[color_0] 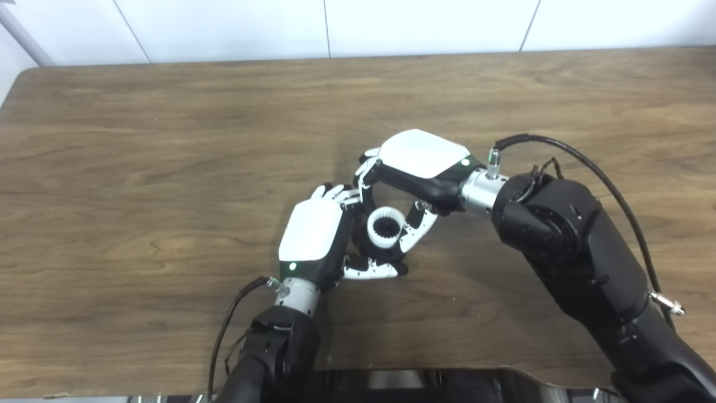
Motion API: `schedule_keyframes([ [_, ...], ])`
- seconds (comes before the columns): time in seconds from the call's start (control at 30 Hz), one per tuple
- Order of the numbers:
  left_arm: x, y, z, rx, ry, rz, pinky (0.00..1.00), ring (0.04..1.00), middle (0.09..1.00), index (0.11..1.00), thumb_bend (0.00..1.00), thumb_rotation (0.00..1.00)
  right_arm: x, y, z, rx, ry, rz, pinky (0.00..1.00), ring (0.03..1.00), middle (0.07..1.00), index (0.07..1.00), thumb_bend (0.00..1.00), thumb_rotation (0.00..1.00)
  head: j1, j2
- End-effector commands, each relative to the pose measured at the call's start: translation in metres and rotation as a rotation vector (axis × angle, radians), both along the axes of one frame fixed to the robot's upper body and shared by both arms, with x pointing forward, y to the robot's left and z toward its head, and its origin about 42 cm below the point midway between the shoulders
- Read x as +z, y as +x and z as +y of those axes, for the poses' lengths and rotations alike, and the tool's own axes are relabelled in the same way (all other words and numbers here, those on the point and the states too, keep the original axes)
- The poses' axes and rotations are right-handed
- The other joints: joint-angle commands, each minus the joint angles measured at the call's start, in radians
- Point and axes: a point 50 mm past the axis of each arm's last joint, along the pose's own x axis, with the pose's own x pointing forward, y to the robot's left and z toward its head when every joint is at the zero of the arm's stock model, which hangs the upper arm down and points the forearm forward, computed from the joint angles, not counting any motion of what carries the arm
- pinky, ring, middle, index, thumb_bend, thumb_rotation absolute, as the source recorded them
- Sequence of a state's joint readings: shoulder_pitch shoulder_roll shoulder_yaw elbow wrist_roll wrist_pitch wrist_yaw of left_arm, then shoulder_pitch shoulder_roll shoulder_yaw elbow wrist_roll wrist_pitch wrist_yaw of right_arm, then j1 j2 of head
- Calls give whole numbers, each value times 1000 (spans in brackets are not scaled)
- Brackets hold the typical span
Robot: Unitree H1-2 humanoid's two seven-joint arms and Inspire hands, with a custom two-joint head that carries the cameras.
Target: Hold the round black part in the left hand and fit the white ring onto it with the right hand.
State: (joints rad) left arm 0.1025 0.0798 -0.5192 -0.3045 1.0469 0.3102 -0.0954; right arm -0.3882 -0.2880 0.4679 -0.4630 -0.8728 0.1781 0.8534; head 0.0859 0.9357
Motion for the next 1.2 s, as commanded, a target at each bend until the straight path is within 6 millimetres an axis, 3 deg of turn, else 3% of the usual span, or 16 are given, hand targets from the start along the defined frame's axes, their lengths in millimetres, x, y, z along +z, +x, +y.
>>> schedule_keyframes([
  [0.0, -18, -14, -4, -50, 24, 135, 956, 875, 789, 484, 523, 51, 13, 4, 1, 11, 22, -65, 858, 900, 787, 484, 525, 139, 1, 1],
  [1.07, -17, -11, -7, -51, 16, 135, 954, 877, 794, 485, 523, 52, 14, 3, -1, 14, 21, -53, 868, 915, 807, 491, 524, 157, -14, 0],
  [1.1, -17, -11, -7, -51, 15, 133, 954, 877, 794, 485, 523, 52, 15, 3, -1, 14, 20, -54, 867, 917, 810, 543, 719, 230, -14, 0],
  [1.13, -17, -11, -7, -51, 13, 134, 955, 877, 793, 485, 523, 52, 15, 3, -1, 13, 19, -54, 867, 918, 812, 579, 845, 275, -14, 0],
  [1.17, -17, -11, -7, -51, 12, 136, 957, 879, 793, 485, 523, 51, 15, 2, -1, 13, 20, -55, 867, 919, 813, 593, 890, 289, -14, 0],
])
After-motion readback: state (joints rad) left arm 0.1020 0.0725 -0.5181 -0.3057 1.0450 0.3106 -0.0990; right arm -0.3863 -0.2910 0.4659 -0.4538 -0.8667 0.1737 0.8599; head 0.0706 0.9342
